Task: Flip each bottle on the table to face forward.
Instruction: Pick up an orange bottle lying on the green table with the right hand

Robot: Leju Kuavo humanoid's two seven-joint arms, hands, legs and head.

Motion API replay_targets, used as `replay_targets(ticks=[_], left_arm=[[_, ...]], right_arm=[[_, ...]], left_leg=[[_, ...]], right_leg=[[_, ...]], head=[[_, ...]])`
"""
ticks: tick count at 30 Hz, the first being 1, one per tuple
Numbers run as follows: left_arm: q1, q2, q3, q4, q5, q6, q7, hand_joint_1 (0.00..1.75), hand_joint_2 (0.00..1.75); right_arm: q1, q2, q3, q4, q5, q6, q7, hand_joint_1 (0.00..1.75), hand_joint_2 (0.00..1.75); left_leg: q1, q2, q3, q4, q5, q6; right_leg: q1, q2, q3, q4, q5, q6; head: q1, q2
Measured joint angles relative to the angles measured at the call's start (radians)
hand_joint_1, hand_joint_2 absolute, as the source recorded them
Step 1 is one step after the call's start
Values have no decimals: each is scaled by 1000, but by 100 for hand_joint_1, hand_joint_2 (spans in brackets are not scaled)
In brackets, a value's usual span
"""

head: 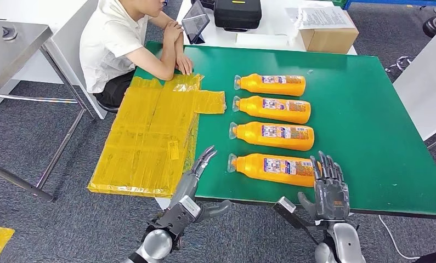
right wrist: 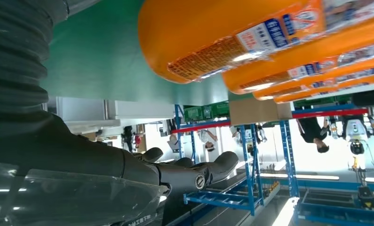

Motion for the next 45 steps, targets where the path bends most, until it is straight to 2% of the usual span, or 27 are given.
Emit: replay_targets(ticks=[10, 19, 24, 39, 40, 44, 45], left_arm=[[-14, -10, -20, 22, 16, -7, -2, 0, 175], [-23, -15, -48, 35, 48, -22, -2, 0, 175], [-31, -15, -59, 40, 59, -21, -2, 0, 175], [-36, -18, -74, 53, 71, -21, -3, 0, 175], [-36, -18, -75, 53, 71, -21, -3, 0, 175], [-37, -18, -77, 54, 71, -21, -3, 0, 175], [-38, -18, -77, 54, 72, -20, -2, 0, 175]], right_arm=[[-89, -73, 57, 150, -9, 1, 89, 0, 175], [-225, -82, 132, 363, -142, 29, 38, 0, 175], [-277, -87, 160, 441, -160, 41, 33, 0, 175], [-339, -84, 216, 521, -168, 54, 25, 0, 175], [-344, -84, 221, 525, -163, 66, 36, 4, 175], [-374, -93, 251, 545, -137, 168, 96, 174, 175], [-381, -99, 262, 551, -131, 194, 105, 175, 175]], left_leg=[[0, 0, 0, 0, 0, 0], [0, 0, 0, 0, 0, 0], [1, 1, 1, 0, 0, 0], [1, 1, 4, 0, 0, 1], [1, 1, 4, 0, 0, 1], [1, 5, 8, 0, -1, 0], [1, 6, 10, 0, -1, 0]], right_leg=[[0, 0, 0, 0, 0, 0], [0, 0, 0, 0, 0, 0], [1, 0, 1, 0, 0, 0], [1, 1, 3, 0, 0, 0], [1, 1, 3, 0, 0, 0], [1, 4, 5, 0, 0, 0], [1, 4, 6, -1, 0, 0]], head=[[0, 0], [0, 0], [0, 0], [0, 0], [0, 0], [0, 0], [0, 0]])
